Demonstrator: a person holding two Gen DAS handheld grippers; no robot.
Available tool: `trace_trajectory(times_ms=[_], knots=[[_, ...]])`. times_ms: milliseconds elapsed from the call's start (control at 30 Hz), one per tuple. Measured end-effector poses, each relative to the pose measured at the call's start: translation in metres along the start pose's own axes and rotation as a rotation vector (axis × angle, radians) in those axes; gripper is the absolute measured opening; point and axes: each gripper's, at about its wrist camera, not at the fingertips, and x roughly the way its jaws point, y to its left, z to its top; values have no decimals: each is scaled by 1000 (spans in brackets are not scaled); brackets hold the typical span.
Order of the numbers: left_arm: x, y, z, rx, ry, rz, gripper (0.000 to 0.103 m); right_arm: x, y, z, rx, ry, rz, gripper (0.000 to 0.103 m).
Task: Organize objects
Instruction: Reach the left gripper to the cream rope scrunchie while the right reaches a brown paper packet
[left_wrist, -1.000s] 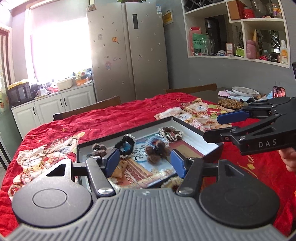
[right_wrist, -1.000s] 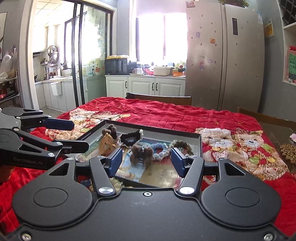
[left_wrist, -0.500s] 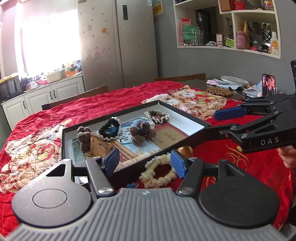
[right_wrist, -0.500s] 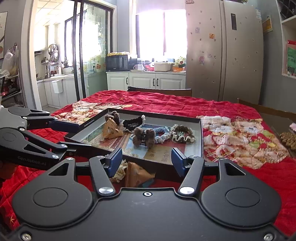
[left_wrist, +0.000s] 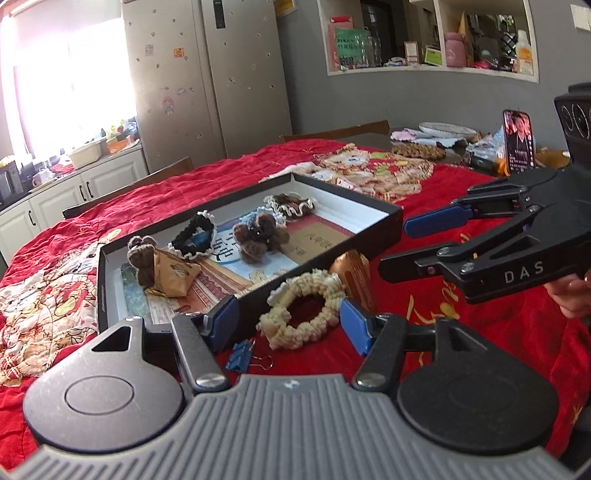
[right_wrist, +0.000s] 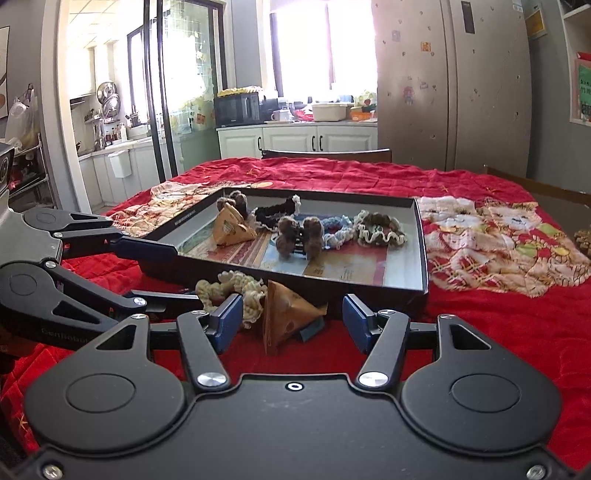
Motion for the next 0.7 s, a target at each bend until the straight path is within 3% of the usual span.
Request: trace_trajectory(times_ms=[300,700], knots=[[14,-2,-9,25,24,-4,74,13,4,-9,7,31,39,58],[29,-6,-12,48,37,19,73,43,2,-9,39,59,-27,54]])
